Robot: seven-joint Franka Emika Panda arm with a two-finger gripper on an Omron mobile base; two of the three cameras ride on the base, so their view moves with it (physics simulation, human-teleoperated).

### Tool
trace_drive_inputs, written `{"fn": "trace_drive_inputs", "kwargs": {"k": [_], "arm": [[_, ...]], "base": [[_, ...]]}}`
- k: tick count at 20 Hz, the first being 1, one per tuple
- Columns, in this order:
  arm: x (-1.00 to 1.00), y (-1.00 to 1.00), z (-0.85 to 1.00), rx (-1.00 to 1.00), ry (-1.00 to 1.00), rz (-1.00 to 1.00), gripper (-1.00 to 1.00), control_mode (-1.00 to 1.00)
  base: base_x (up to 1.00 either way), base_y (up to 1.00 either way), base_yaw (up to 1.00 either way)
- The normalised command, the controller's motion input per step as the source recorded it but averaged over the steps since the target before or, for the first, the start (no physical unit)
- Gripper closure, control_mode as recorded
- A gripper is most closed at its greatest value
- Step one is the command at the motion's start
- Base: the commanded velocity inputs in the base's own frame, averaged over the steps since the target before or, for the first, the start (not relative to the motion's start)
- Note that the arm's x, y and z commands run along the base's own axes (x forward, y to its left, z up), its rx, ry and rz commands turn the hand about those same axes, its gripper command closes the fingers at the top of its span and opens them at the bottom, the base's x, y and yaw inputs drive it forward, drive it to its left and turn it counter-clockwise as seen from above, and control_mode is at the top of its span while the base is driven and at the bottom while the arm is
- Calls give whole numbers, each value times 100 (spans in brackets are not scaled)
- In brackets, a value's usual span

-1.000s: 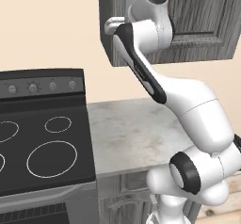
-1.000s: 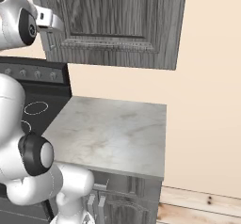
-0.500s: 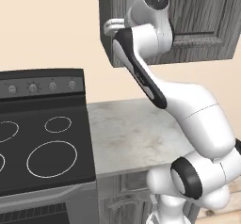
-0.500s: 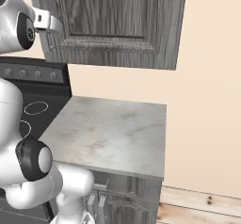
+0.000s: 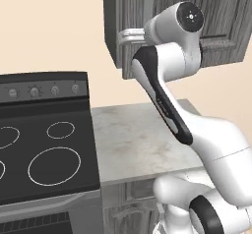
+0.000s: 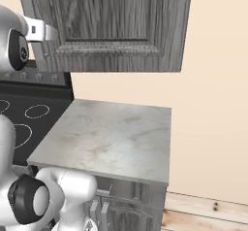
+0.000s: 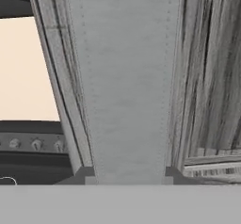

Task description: Get the candle and the liquor from the cabinet and move them to the dining counter.

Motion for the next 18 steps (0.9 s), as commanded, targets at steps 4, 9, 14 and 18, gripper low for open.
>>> {"fn": "trace_drive_inputs", "kwargs": {"k": [4, 9, 14, 18], "arm": [[-81, -7, 4, 7, -13, 3, 100, -100], [-78, -23, 6, 9, -8, 3, 100, -100], [-72, -30, 13, 8, -3, 7, 100, -100], [-74, -38, 16, 8, -5, 9, 100, -100]], "base": [[0, 0, 0], [0, 0, 0], [0, 0, 0], [0, 0, 0]]}}
